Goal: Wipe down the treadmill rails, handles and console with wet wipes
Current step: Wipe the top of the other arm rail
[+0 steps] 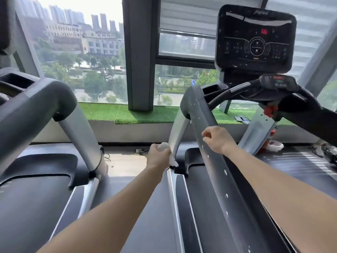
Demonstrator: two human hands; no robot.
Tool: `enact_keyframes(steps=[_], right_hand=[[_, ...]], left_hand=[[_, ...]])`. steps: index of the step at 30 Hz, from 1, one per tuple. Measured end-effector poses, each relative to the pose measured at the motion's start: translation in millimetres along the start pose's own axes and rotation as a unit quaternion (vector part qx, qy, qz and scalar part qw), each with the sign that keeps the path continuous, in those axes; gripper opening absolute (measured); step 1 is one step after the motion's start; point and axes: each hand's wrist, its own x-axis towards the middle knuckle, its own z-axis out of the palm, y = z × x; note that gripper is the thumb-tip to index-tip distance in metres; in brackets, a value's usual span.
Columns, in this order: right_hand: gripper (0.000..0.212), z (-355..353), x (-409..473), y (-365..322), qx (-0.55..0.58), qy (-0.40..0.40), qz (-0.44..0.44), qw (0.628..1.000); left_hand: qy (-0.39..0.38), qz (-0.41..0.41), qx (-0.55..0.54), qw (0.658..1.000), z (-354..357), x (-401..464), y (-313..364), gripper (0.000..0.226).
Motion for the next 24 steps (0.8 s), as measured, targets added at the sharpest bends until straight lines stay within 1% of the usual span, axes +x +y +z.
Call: enact_keyframes(steps=[5, 9, 12, 16, 20, 24], right_hand=[[0.025, 12, 76, 15, -0.056, 0.020, -0.008, 0.998], [0.027, 21, 169, 21, -0.054, 0.054, -0.006, 0.997], [0.029, 22, 227, 21, -0.079, 0.043, -0.012, 0.996], [0.029, 14, 291, 18, -0.118, 0.041, -0.012, 0.992], [0.030, 16, 343, 20, -0.165, 0.026, 0.004, 0.986], [0.028, 26, 386, 22, -0.191, 0.041, 0.030, 0.980]], left_hand=[[0.001, 0.020, 0.058, 0.998, 25, 85, 3, 0.011], [-0.035, 0.029, 0.078, 0.996, 50, 166, 12, 0.005], [-0.034, 0.032, 0.097, 0.994, 66, 226, 24, 0.014], [-0.039, 0.044, 0.098, 0.993, 92, 302, 50, 0.005], [-0.051, 0.068, 0.116, 0.990, 123, 375, 66, 0.008], [-0.063, 0.093, 0.166, 0.980, 158, 456, 71, 0.015]])
